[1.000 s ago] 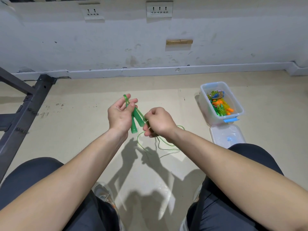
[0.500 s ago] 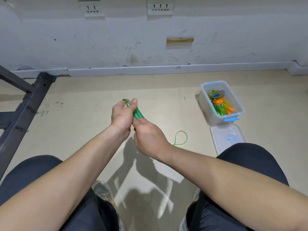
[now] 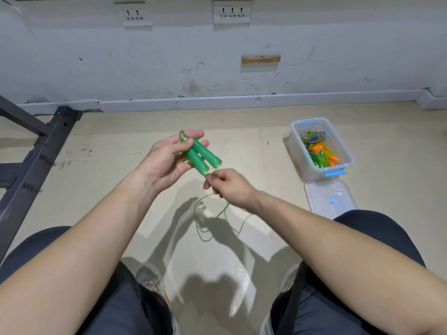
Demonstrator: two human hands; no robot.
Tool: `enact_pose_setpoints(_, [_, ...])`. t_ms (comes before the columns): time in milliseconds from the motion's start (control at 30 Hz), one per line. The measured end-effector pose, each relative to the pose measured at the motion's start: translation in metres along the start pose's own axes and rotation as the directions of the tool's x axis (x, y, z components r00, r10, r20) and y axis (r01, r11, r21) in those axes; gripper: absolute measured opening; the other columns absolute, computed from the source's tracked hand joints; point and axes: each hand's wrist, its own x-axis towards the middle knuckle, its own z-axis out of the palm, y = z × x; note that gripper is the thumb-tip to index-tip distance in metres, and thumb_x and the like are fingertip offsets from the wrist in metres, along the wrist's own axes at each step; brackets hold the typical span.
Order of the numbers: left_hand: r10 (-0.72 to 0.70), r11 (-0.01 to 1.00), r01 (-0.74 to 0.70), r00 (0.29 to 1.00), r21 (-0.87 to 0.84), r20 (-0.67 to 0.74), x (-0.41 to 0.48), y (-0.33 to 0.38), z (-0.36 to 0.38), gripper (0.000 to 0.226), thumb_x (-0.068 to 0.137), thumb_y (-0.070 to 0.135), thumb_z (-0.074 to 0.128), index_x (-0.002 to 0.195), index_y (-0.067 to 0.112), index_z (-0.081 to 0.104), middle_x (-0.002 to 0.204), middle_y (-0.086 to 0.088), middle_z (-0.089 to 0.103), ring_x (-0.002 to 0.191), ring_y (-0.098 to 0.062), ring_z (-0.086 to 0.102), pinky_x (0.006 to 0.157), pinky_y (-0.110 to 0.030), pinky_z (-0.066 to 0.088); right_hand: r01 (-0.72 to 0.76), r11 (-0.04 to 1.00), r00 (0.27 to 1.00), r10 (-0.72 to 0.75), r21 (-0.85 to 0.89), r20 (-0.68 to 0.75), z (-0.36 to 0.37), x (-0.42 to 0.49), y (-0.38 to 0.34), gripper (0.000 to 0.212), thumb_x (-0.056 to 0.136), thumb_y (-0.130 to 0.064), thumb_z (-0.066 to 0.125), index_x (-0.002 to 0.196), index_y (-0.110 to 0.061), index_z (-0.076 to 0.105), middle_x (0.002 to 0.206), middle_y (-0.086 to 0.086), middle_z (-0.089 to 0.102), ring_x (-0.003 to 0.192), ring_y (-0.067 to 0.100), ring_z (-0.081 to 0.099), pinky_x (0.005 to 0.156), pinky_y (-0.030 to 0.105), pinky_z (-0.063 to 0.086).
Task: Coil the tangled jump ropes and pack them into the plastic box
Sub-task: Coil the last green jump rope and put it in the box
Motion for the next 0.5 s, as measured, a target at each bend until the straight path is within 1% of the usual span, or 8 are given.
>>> enact_pose_setpoints(67, [-0.018,0.998,0.012,0.993,0.059,0.114,-0.005,0.0,0.002,0.035,0.093,0.005,0.055,0.127,0.001,0.058,0.112,-0.004,0.073,0.104,-0.022,0.072,0.08,-0.035,0.061,-0.012,0.997,0.999,0.015,0.081,-0.031,-0.019,0.007,0.0,0.029,0.099,-0.022,0.06,0.071,-0.02,0.068,0.065,-0.002,0.056,0.061,0.011,0.045,0.06,0.027,0.039])
enact_pose_setpoints(133, [-0.044,0.989,0.017,0.981,0.145,0.186,-0.006,-0.002,0.002,0.035,0.088,0.006,0.058,0.123,0.006,0.059,0.105,-0.003,0.075,0.1,-0.024,0.073,0.08,-0.034,0.06,-0.003,0.984,0.997,0.017,0.175,-0.074,-0.034,0.011,-0.002,0.018,0.094,-0.019,0.068,0.077,-0.016,0.071,0.071,-0.003,0.063,0.064,0.008,0.049,0.061,0.02,0.04])
enact_pose_setpoints(200, [-0.05,0.965,-0.008,0.975,0.262,0.214,-0.006,-0.005,0.002,0.03,0.094,0.001,0.054,0.124,0.007,0.06,0.102,-0.003,0.075,0.101,-0.023,0.072,0.086,-0.035,0.057,-0.011,0.968,0.994,0.037,0.25,-0.102,-0.045,0.012,-0.006,0.011,0.092,-0.018,0.071,0.082,-0.013,0.072,0.068,-0.01,0.065,0.062,0.005,0.049,0.061,0.018,0.04])
enact_pose_setpoints(267, [-0.017,0.936,-0.064,0.974,0.347,0.226,-0.006,-0.009,0.004,0.029,0.1,-0.002,0.05,0.126,0.006,0.058,0.096,-0.001,0.076,0.098,-0.017,0.071,0.089,-0.031,0.055,-0.036,0.951,0.994,0.066,0.306,-0.088,-0.05,0.012,-0.01,0.014,0.092,-0.017,0.069,0.08,-0.013,0.072,0.059,-0.013,0.058,0.056,0.007,0.044,0.057,0.019,0.036])
enact_pose_setpoints(333, [0.048,0.895,-0.143,0.972,0.422,0.229,-0.006,-0.012,0.009,0.028,0.101,-0.002,0.049,0.127,0.006,0.057,0.091,0.004,0.076,0.09,-0.009,0.07,0.079,-0.019,0.053,-0.061,0.942,0.994,0.088,0.329,-0.068,-0.052,0.012,-0.014,0.018,0.093,-0.019,0.065,0.076,-0.016,0.072,0.061,-0.009,0.049,0.052,0.011,0.037,0.056,0.023,0.033])
enact_pose_setpoints(367, [0.091,0.868,-0.186,0.971,0.461,0.221,-0.006,-0.013,0.011,0.027,0.101,-0.001,0.05,0.126,0.007,0.057,0.09,0.006,0.077,0.089,-0.006,0.069,0.077,-0.016,0.051,-0.07,0.942,0.993,0.098,0.328,-0.071,-0.052,0.011,-0.016,0.02,0.092,-0.019,0.063,0.075,-0.016,0.071,0.061,-0.008,0.045,0.051,0.011,0.035,0.056,0.025,0.031])
enact_pose_setpoints(433, [0.142,0.828,-0.236,0.966,0.509,0.216,-0.003,-0.015,0.011,0.026,0.101,0.0,0.052,0.125,0.01,0.058,0.092,0.007,0.077,0.092,-0.004,0.068,0.078,-0.016,0.049,-0.076,0.945,0.99,0.108,0.317,-0.085,-0.053,0.011,-0.02,0.018,0.092,-0.019,0.06,0.077,-0.016,0.07,0.057,-0.009,0.041,0.048,0.009,0.033,0.056,0.027,0.03])
enact_pose_setpoints(500, [0.087,0.844,-0.204,0.965,0.496,0.248,-0.003,-0.015,0.009,0.027,0.1,0.001,0.056,0.125,0.011,0.058,0.096,0.005,0.077,0.099,-0.008,0.069,0.079,-0.018,0.051,-0.072,0.954,0.992,0.098,0.291,-0.076,-0.056,0.01,-0.023,0.015,0.091,-0.019,0.061,0.081,-0.018,0.072,0.057,-0.008,0.04,0.048,0.009,0.033,0.057,0.028,0.032])
